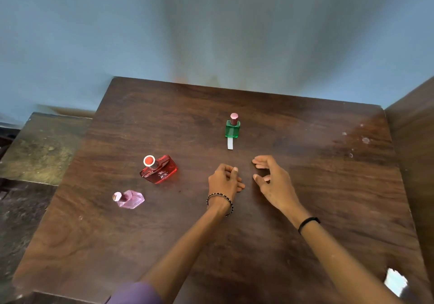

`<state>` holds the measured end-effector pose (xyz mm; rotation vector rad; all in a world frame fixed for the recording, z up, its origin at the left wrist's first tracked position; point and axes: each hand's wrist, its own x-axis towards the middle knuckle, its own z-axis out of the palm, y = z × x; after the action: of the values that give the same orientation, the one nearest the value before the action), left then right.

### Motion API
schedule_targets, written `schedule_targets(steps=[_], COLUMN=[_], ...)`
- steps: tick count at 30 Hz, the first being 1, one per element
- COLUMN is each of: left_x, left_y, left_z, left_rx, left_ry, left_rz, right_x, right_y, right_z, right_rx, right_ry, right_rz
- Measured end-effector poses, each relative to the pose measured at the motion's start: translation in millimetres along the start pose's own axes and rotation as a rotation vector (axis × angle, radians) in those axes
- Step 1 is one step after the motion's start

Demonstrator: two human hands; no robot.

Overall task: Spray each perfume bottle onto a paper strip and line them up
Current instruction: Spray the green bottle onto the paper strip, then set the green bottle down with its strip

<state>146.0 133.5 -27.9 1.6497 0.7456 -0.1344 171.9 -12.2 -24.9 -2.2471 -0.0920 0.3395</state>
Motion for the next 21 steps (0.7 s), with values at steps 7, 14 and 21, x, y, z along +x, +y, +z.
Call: schedule_targets(steps=[7, 14, 21], left_x=[-58.8, -111.2, -145.3], left_y=[-22.6, -22.3, -24.6], left_z=[18.6, 47.1, 73.7], left_rx=[0.226, 0.724, 0.947], left_ry=[-0.14, -0.398, -0.674], left_rz=[0.1, 0.324, 0.578], right_x=[-73.6, -139.9, -208.5], right_y=[25.7, 58.7, 99.4], right_z=[-9.5, -34.1, -83.4], right_rx=[-0.041, -0.022, -0.098], right_ry=[0.011, 0.063, 0.195], right_rz=[0.01, 0.071, 0.185])
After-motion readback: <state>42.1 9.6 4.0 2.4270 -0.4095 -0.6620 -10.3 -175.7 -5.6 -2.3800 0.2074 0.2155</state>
